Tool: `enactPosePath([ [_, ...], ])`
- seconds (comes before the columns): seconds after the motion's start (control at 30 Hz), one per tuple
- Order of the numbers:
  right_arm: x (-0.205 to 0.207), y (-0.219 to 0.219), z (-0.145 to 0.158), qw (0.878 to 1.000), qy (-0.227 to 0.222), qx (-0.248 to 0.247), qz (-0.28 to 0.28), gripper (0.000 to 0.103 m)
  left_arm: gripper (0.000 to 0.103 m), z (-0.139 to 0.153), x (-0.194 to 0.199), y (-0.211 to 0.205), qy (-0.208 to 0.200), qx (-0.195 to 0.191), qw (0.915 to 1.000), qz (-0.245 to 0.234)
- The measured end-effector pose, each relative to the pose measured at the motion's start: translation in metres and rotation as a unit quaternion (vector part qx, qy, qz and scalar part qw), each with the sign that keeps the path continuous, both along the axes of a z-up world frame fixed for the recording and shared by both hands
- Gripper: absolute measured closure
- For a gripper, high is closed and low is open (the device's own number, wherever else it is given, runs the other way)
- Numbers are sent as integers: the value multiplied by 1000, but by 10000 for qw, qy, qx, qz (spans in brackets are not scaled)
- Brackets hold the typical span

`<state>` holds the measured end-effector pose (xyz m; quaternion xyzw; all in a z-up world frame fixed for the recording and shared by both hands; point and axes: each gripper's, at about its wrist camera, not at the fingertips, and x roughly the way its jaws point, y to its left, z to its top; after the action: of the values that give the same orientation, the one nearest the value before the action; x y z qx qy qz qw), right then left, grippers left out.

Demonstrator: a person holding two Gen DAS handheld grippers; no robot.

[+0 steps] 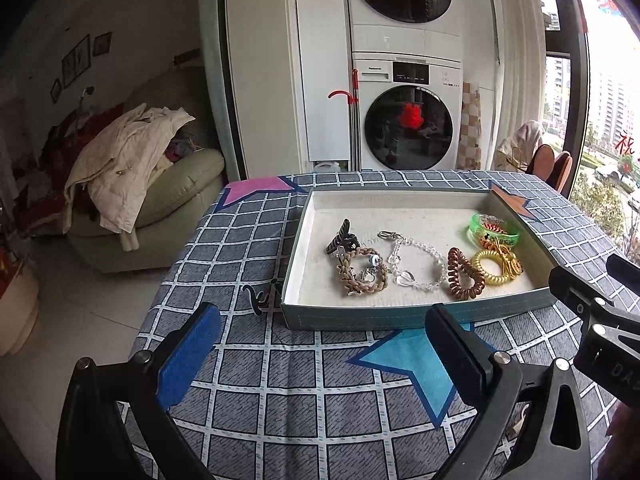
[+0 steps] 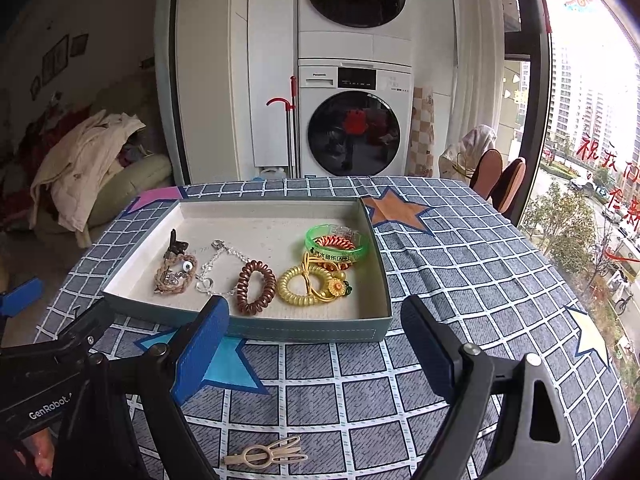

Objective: Organize jewelry

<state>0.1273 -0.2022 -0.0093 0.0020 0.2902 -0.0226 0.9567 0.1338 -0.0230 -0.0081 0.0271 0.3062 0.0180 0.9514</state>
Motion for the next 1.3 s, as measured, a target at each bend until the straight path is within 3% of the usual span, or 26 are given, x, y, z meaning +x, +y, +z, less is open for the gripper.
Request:
enactPosePath([
  [1.3, -1, 1, 4, 10000, -28, 23, 5, 13, 0, 0, 0, -1, 38, -45, 10000, 52],
])
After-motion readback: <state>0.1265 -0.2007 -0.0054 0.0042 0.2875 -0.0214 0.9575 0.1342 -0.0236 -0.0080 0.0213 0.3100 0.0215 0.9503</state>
